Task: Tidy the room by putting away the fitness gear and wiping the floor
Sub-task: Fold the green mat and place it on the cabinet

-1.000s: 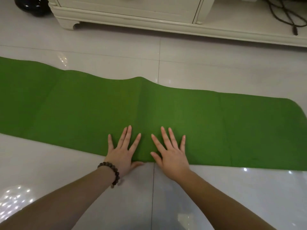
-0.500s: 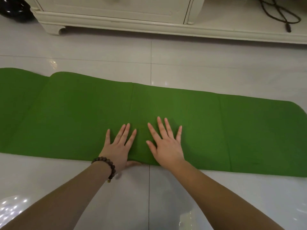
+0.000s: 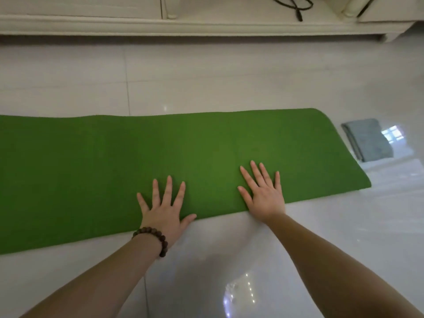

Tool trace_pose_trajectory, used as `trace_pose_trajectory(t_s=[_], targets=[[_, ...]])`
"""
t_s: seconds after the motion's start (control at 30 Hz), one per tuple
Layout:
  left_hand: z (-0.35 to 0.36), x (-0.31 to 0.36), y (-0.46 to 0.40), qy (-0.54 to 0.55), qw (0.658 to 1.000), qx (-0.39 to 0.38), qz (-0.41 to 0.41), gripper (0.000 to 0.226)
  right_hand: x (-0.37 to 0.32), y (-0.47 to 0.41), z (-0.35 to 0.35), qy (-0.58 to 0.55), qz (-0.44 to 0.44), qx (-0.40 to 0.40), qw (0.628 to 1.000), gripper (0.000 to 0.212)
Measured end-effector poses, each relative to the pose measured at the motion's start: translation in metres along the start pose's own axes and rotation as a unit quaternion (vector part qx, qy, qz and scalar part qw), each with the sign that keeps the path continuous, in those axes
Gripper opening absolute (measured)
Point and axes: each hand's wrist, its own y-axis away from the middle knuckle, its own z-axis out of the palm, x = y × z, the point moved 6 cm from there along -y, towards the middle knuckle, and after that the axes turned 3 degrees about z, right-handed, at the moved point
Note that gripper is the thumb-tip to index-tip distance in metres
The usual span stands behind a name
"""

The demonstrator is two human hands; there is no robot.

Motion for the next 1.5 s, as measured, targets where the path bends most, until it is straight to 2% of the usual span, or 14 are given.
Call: trace_pose_trajectory(t_s=[0.23,0.37,0.47,0.53,0.63,0.77,0.87,0.93,1.0,1.13,1.23,1.33,1.4,1.5], targets=[[-0.002,0.023,-0.018,0.021,0.999,-0.016,-0.043,0.077,0.150,0.021,0.003,-0.032,0.150,-0.026,0.988,0.063],[-0.002,0.028,-0.021,0.012,0.998,-0.042,-0.050,0.079,0.223,0.021,0.005,-0.060,0.267,-0.060,0.960,0.061],[-0.002,0.028,-0.023,0.004,0.997,-0.054,-0.053,0.077,0.231,0.017,0.005,-0.090,0.366,-0.045,0.925,0.063],[-0.003,0.029,-0.024,-0.002,0.997,-0.056,-0.050,0.077,0.199,0.009,0.003,-0.116,0.387,-0.015,0.914,0.063],[-0.004,0.026,-0.018,-0.004,0.998,-0.053,-0.035,0.081,0.111,-0.005,0.002,-0.104,0.314,-0.003,0.944,0.061],[0.001,0.015,0.007,-0.009,0.999,-0.033,-0.001,0.077,-0.035,-0.014,0.001,-0.086,0.111,-0.004,0.990,0.065],[0.007,-0.023,0.030,-0.011,0.999,-0.030,-0.011,0.081,-0.134,-0.006,0.002,-0.059,-0.042,-0.049,0.996,0.066],[0.006,-0.062,0.041,-0.006,0.999,0.008,-0.037,0.082,-0.184,0.001,0.004,-0.057,-0.111,-0.066,0.990,0.065],[0.009,-0.106,0.052,-0.021,0.999,0.008,-0.049,0.076,-0.222,0.002,0.005,-0.055,-0.153,-0.084,0.983,0.065],[0.009,-0.185,0.076,-0.059,0.996,-0.037,-0.046,0.083,-0.266,0.004,0.006,0.011,-0.214,-0.088,0.973,0.074],[0.000,-0.231,0.082,-0.112,0.991,-0.076,0.012,0.088,-0.285,0.011,0.001,0.013,-0.223,-0.117,0.968,0.062],[-0.020,-0.272,0.092,-0.143,0.981,-0.117,0.063,0.079,-0.312,0.019,-0.013,0.030,-0.244,-0.173,0.954,0.060],[-0.038,-0.310,0.103,-0.121,0.984,-0.120,0.049,0.075,-0.342,0.021,-0.030,0.053,-0.274,-0.192,0.941,0.062],[-0.059,-0.377,0.123,-0.118,0.988,-0.092,0.028,0.077,-0.401,0.020,-0.064,0.094,-0.321,-0.177,0.925,0.064]])
